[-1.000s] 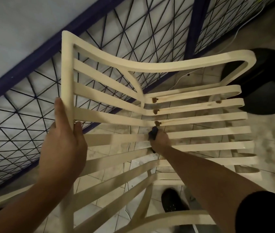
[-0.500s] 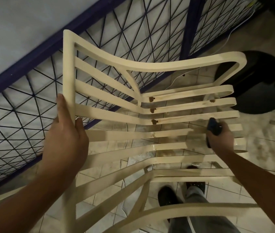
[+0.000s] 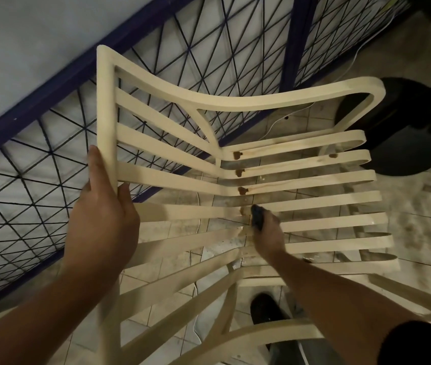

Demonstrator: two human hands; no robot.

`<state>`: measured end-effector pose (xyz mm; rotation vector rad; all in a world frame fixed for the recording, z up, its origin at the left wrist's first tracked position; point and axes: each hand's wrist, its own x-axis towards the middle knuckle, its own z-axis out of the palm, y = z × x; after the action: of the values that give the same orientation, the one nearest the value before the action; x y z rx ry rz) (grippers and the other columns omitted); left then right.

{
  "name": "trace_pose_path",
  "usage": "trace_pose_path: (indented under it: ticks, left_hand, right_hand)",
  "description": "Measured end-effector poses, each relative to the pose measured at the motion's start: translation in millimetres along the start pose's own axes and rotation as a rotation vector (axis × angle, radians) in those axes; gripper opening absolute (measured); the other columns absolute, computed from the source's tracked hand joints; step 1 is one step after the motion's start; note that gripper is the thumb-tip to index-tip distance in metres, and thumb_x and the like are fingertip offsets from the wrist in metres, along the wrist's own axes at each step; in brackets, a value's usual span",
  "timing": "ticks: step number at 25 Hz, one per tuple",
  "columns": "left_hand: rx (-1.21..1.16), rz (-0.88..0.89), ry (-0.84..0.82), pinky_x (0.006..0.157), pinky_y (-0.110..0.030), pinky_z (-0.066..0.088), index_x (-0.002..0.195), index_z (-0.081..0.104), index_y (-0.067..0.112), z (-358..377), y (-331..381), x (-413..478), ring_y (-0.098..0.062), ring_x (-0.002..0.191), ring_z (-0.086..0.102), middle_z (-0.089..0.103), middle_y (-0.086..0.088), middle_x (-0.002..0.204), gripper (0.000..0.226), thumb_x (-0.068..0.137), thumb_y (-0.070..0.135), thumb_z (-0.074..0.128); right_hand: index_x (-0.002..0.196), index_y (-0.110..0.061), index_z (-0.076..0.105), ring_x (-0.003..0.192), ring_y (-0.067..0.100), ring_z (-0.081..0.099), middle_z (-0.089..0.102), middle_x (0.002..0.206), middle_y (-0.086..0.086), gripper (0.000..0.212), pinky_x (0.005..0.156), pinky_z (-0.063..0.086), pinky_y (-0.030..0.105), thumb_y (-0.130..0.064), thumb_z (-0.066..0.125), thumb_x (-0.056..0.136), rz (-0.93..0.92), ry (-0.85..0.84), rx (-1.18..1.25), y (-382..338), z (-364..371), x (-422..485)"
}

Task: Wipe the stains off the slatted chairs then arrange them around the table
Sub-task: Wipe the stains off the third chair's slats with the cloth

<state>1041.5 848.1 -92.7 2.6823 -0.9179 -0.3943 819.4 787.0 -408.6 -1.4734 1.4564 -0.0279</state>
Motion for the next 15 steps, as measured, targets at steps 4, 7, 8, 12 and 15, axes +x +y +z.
trace_pose_path:
  ticks: [4, 7, 8, 12, 15]
  left_hand:
    - [0.014, 0.007, 0.013, 0.069, -0.042, 0.039, 0.163, 0.010, 0.023, 1, 2, 0, -0.025, 0.083, 0.049, 0.045, -0.009, 0.101, 0.065, 0.107, 0.026, 0.044]
    - [0.026, 0.005, 0.011, 0.067, -0.042, 0.040, 0.163, 0.009, 0.024, 1, 1, 1, -0.024, 0.081, 0.049, 0.046, -0.009, 0.101, 0.065, 0.107, 0.028, 0.044]
    - [0.023, 0.014, 0.017, 0.065, -0.042, 0.042, 0.162, 0.009, 0.026, 1, 0, 1, -0.023, 0.078, 0.050, 0.047, -0.010, 0.100, 0.065, 0.107, 0.029, 0.044]
    - [0.030, 0.018, 0.017, 0.059, -0.035, 0.043, 0.161, 0.009, 0.028, 2, -2, 2, -0.016, 0.069, 0.050, 0.049, -0.010, 0.099, 0.064, 0.107, 0.029, 0.043]
    - [0.022, 0.005, 0.014, 0.063, -0.040, 0.045, 0.161, 0.009, 0.028, 1, 0, 0, -0.023, 0.077, 0.053, 0.050, -0.009, 0.100, 0.064, 0.107, 0.030, 0.043]
  right_hand:
    - [0.123, -0.016, 0.051, 0.100, 0.025, 0.058, 0.054, 0.110, 0.003, 0.035, 0.083, 0.052, 0.037, 0.003, 0.054, 0.094, 0.096, -0.099, 0.148, -7, 49, -9]
    - [0.115, -0.019, 0.054, 0.110, 0.032, 0.060, 0.060, 0.125, 0.018, 0.035, 0.095, 0.055, 0.042, 0.007, 0.062, 0.092, 0.257, -0.293, 0.554, -2, 38, -2]
    - [0.120, -0.018, 0.055, 0.116, 0.036, 0.061, 0.060, 0.128, 0.021, 0.041, 0.101, 0.053, 0.049, 0.009, 0.064, 0.090, 0.291, -0.370, 0.675, 2, 26, -1]
    - [0.134, -0.009, 0.055, 0.118, 0.037, 0.061, 0.063, 0.128, 0.019, 0.044, 0.088, 0.056, 0.045, 0.004, 0.060, 0.092, 0.381, -0.427, 0.901, 16, -32, 13]
    - [0.128, -0.003, 0.057, 0.108, 0.037, 0.063, 0.066, 0.119, 0.022, 0.039, 0.082, 0.053, 0.044, 0.001, 0.058, 0.089, 0.479, -0.337, 0.900, 40, -71, 22]
